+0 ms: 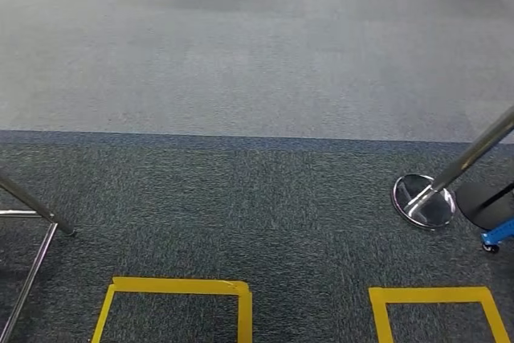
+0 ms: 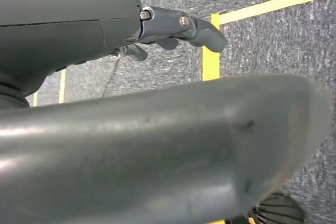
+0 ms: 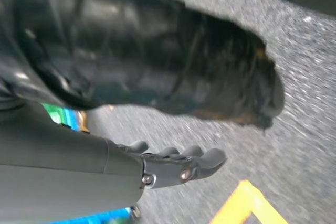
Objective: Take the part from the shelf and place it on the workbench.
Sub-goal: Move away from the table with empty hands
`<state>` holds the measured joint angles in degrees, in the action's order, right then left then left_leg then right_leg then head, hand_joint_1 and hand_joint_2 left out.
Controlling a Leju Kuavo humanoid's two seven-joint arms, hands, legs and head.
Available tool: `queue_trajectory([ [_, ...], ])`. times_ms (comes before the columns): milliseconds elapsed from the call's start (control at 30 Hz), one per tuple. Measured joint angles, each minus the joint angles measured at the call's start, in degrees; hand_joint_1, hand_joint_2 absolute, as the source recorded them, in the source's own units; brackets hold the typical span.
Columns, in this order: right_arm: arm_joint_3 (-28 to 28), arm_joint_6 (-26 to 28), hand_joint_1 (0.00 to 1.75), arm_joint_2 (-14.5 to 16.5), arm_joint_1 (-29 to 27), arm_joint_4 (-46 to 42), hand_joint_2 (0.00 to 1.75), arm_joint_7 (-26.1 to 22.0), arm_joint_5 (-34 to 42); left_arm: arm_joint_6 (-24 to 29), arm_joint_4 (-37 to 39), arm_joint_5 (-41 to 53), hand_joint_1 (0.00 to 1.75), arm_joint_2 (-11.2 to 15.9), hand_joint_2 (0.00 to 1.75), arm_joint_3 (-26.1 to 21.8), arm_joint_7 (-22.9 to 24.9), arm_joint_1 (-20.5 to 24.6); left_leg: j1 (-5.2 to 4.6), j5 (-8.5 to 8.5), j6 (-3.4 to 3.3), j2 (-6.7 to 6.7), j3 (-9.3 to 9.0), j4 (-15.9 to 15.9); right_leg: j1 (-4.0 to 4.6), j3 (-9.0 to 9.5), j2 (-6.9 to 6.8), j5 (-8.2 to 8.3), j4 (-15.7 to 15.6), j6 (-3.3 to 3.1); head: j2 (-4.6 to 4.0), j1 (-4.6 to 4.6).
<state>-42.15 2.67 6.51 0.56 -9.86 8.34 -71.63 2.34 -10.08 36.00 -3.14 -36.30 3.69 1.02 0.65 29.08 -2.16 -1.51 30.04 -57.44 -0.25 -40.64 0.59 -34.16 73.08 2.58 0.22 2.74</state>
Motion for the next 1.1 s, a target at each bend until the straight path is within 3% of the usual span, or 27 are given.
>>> queue_trajectory([
  [33, 0.43, -0.11, 0.00, 0.00, 0.08, 0.00, 0.00, 0.06, -0.77, -0.02, 0.00, -0.08, 0.00, 0.05, 0.00, 0.01, 0.38, 0.00, -0.09, 0.08, -0.04, -0.93, -0.06, 0.00, -0.03, -0.66, -0.34, -0.02, 1.43, 0.04, 0.00, 0.00],
  [67, 0.77, -0.44, 0.00, 0.00, 0.11, 0.00, 0.00, 0.38, -1.01, -0.04, 0.00, -0.16, 0.00, 0.05, 0.00, 0.03, 0.69, 0.05, -0.13, 0.17, -0.03, -1.71, -0.16, -0.01, -0.02, -0.06, -0.59, 1.07, 0.46, -0.01, 0.00, 0.01],
  [100, 0.98, -0.92, 0.00, 0.00, 0.13, 0.00, 0.00, 0.76, -0.79, -0.18, 0.00, -0.36, 0.00, -0.02, 0.00, 0.05, 0.91, 0.14, -0.14, 0.27, 0.03, -2.35, -0.32, -0.01, 0.02, 1.77, -1.06, 2.94, -2.79, -0.15, 0.00, 0.02],
  [167, 1.14, -1.88, 0.00, 0.00, 0.21, 0.00, 0.00, 1.17, 0.17, -0.60, 0.00, -0.96, 0.00, -0.21, 0.00, 0.07, 1.15, 0.29, -0.29, 0.60, 0.37, -3.43, -0.70, -0.08, 0.47, 6.39, -3.89, 5.80, -11.12, -0.75, 0.00, 0.04],
  [233, 1.12, -2.35, 0.00, 0.00, 0.30, 0.00, 0.00, 1.21, 0.84, -0.85, 0.00, -1.34, 0.00, -0.35, 0.00, 0.04, 1.23, 0.31, -0.53, 0.82, 0.90, -4.53, -0.90, -0.14, 1.03, 8.54, -5.62, 6.39, -15.09, -1.53, 0.00, -0.01],
  [300, 1.11, -2.62, 0.00, 0.00, 0.25, 0.00, 0.00, 1.15, 1.17, -0.77, -0.01, -1.29, 0.00, -0.49, 0.00, 0.04, 1.86, 0.44, -0.60, 0.95, 1.45, -5.80, -1.14, -0.04, 1.19, 8.53, -4.35, 6.53, -15.32, -2.19, 0.00, -0.06],
  [367, 1.10, -2.94, 0.00, 0.00, 0.16, 0.00, 0.00, 1.15, 1.19, -0.04, -0.01, -0.85, 0.00, -0.61, 0.00, 0.04, 3.26, 0.64, -0.43, 2.12, 2.03, -4.46, -1.07, -1.22, 0.92, 8.78, -2.98, 6.85, -15.81, -2.86, 0.00, -0.25],
  [400, 1.12, -3.02, 0.00, 0.00, 0.21, 0.00, 0.00, 1.19, 0.84, 0.47, -0.01, -0.67, 0.00, -0.63, 0.00, 0.04, 3.86, 0.62, -0.32, 3.57, 2.28, -2.88, -0.23, -3.47, 0.73, 8.98, -2.27, 7.03, -16.05, -3.22, 0.00, -0.42],
  [467, 1.39, -2.84, 0.00, 0.01, 0.30, 0.01, 0.00, 1.17, -0.56, 1.15, 0.00, -0.89, 0.00, -0.58, 0.00, -0.02, 4.23, 0.38, -0.15, 7.20, 2.46, 0.14, 3.18, -11.00, 0.63, 8.96, -0.72, 7.17, -16.11, -3.68, 0.00, -0.79],
  [500, 1.67, -2.71, 0.00, 0.02, 0.30, 0.01, 0.00, 1.09, -1.31, 1.23, 0.00, -1.32, 0.00, -0.49, 0.00, -0.17, 4.20, 0.24, -0.12, 8.39, 2.48, 0.73, 4.98, -14.57, 0.64, 8.96, 0.17, 7.19, -16.07, -3.80, 0.00, -0.89],
  [567, 2.18, -2.63, 0.00, 0.03, 0.18, 0.02, 0.00, 0.98, -2.10, 1.19, 0.00, -2.31, 0.00, -0.34, 0.00, -0.67, 4.07, 0.14, -0.12, 8.14, 2.44, 1.08, 6.66, -17.25, 0.68, 9.01, 1.72, 7.19, -15.94, -3.82, 0.00, -0.98],
  [633, 2.34, -2.78, 0.00, 0.08, 0.12, 0.03, 0.00, 0.89, -2.19, 1.02, 0.00, -3.05, 0.00, -0.32, 0.00, -1.24, 3.75, 0.19, -0.11, 4.73, 2.26, 1.40, 5.34, -13.27, 0.65, 9.07, 3.01, 7.16, -15.74, -3.77, 0.00, -1.04],
  [700, 2.46, -2.88, 0.00, 0.15, 0.15, 0.04, 0.00, 0.66, -2.12, 1.15, 0.00, -3.40, 0.00, -0.32, 0.00, -1.74, 3.38, 0.28, -0.01, 0.79, 1.95, 3.76, 2.64, -6.04, 0.64, 8.88, 4.31, 7.04, -15.33, -3.52, 0.00, -1.09],
  [767, 2.61, -2.72, 0.00, 0.23, 0.25, 0.04, 0.00, 0.41, -2.07, 2.25, 0.00, -3.23, 0.00, -0.32, 0.00, -2.15, 3.32, 0.37, 0.05, -0.54, 1.68, 6.04, 1.09, -1.66, 0.52, 8.18, 5.67, 7.07, -14.89, -2.89, 0.00, -1.10],
  [833, 2.70, -2.49, 0.00, 0.29, 0.11, 0.06, 0.00, 0.30, -2.07, 3.40, 0.00, -2.91, 0.00, -0.30, 0.00, -2.49, 3.38, 0.51, -0.08, -0.44, 1.29, 5.73, 0.91, -0.88, 0.24, 7.41, 6.99, 7.38, -14.92, -2.02, 0.00, -1.11],
  [867, 2.73, -2.39, 0.00, 0.30, -0.05, 0.07, 0.00, 0.28, -2.07, 3.68, 0.00, -2.79, 0.00, -0.32, 0.00, -2.60, 3.39, 0.59, -0.06, -0.65, 0.97, 5.07, 0.78, -0.51, 0.18, 7.14, 6.82, 7.34, -14.84, -1.66, 0.00, -1.09],
  [900, 2.75, -2.28, 0.00, 0.30, -0.16, 0.08, 0.00, 0.24, -2.08, 3.79, 0.00, -2.66, 0.00, -0.32, 0.00, -2.68, 3.40, 0.62, 0.02, -0.87, 0.58, 4.36, 0.60, -0.07, 0.23, 6.67, 5.71, 6.79, -14.20, -1.35, 0.00, -0.95],
  [933, 2.76, -2.03, 0.00, 0.30, -0.18, 0.09, 0.00, 0.17, -2.06, 3.86, 0.00, -2.51, 0.00, -0.31, 0.00, -2.73, 3.40, 0.60, 0.12, -1.05, 0.26, 3.55, 0.43, 0.35, 0.32, 5.70, 4.07, 5.56, -12.47, -1.08, 0.00, -0.74],
  [1000, 2.78, -1.02, 0.00, 0.30, -0.05, 0.09, 0.00, -0.21, -2.07, 4.01, 0.00, -2.01, 0.00, -0.19, 0.00, -2.78, 3.47, 0.41, 0.07, -1.14, -0.11, 1.77, 0.34, 0.66, 0.23, 2.51, 0.78, 1.77, -5.88, -0.53, 0.00, -0.36],
  [1067, 2.80, 0.07, 0.00, 0.29, 0.04, 0.09, 0.00, -0.63, -2.07, 4.01, 0.00, -1.36, 0.00, -0.08, 0.00, -2.80, 3.63, 0.24, 0.00, -1.05, -0.13, -0.09, 0.35, 0.65, -0.12, -0.32, -0.12, -0.48, 0.04, -0.02, 0.00, -0.25],
  [1100, 2.80, 0.39, 0.00, 0.28, 0.02, 0.09, 0.00, -0.75, -2.03, 3.89, 0.00, -1.06, 0.00, -0.06, 0.00, -2.81, 3.72, 0.25, 0.02, -0.97, -0.06, -0.93, 0.32, 0.64, -0.28, -0.35, -0.35, -0.08, 0.36, 0.18, 0.00, -0.23],
])
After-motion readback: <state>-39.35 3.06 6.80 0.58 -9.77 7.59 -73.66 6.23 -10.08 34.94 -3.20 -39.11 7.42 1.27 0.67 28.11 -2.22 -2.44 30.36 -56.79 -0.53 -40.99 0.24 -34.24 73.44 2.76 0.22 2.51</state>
